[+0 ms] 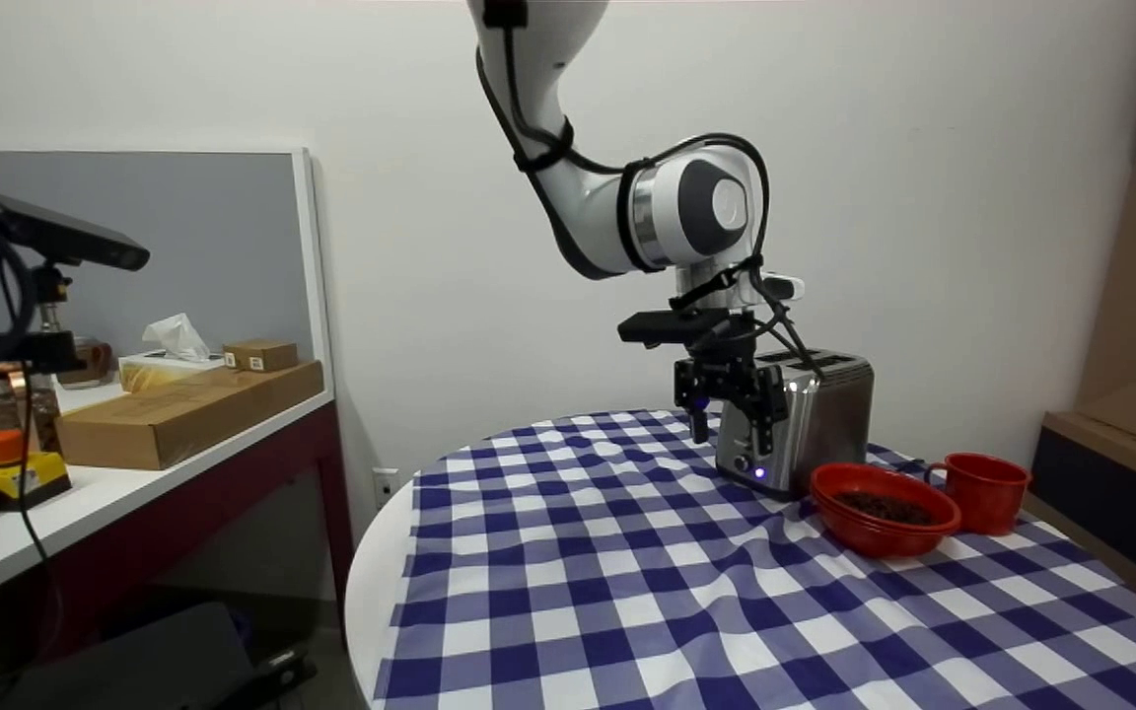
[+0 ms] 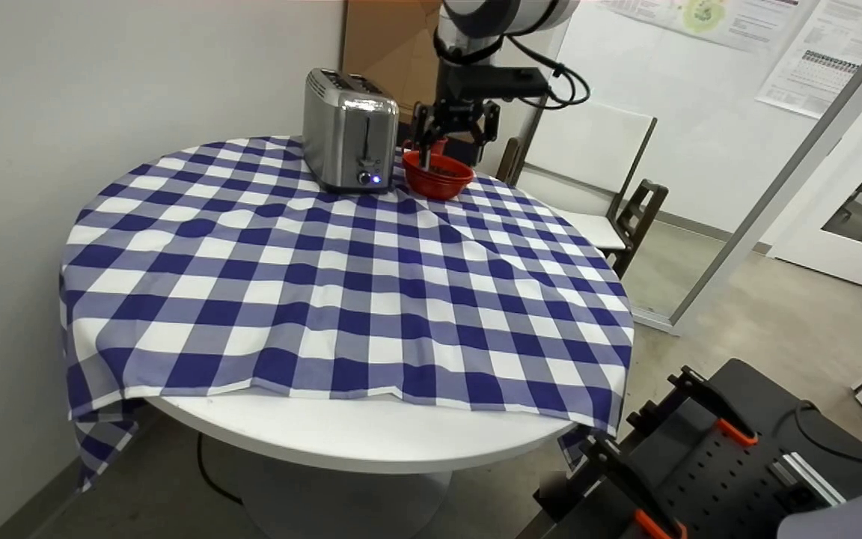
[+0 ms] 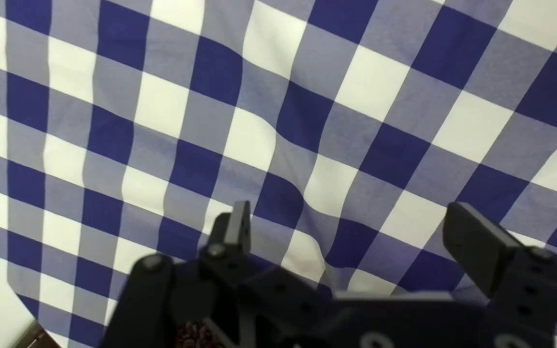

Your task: Turn off the toaster

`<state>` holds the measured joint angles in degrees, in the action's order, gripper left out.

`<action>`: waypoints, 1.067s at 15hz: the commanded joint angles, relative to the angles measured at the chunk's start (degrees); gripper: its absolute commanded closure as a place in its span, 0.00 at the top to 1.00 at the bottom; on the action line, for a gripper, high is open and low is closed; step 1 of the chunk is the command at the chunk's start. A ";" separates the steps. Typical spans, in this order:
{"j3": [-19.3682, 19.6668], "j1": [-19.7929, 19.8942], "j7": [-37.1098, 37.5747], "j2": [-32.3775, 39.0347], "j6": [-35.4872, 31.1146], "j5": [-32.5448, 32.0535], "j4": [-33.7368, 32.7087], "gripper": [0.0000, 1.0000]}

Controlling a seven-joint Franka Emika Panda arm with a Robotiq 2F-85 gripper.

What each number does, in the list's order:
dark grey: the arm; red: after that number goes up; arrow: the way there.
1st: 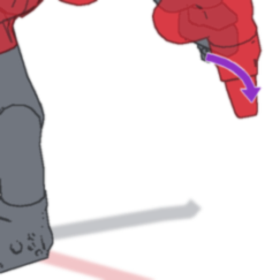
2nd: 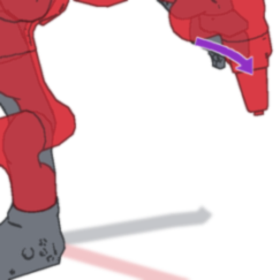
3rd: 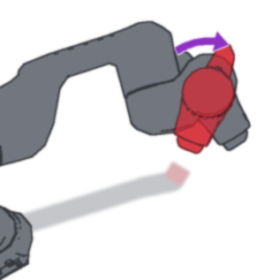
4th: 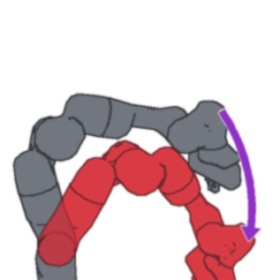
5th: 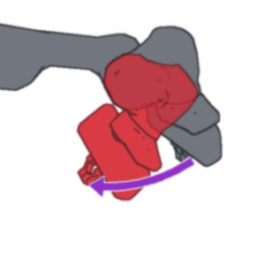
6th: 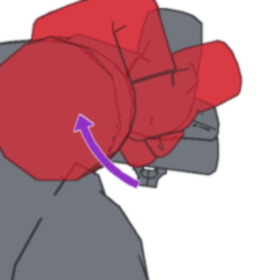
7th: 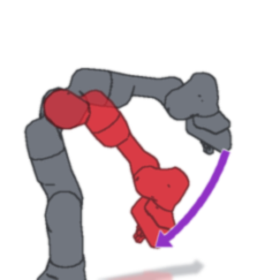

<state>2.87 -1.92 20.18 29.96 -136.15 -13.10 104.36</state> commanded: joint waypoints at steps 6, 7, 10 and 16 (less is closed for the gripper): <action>6.36 -6.23 2.03 16.52 -6.43 -1.51 -16.45 1.00; 7.11 -6.67 2.21 17.51 -7.85 -1.41 -17.16 1.00; 8.94 -7.56 2.65 19.65 -12.41 -0.85 -18.04 1.00; 11.51 -8.97 2.67 20.51 -21.92 0.05 -15.73 1.00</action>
<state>12.40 -9.41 21.53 49.65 -153.96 -13.12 88.30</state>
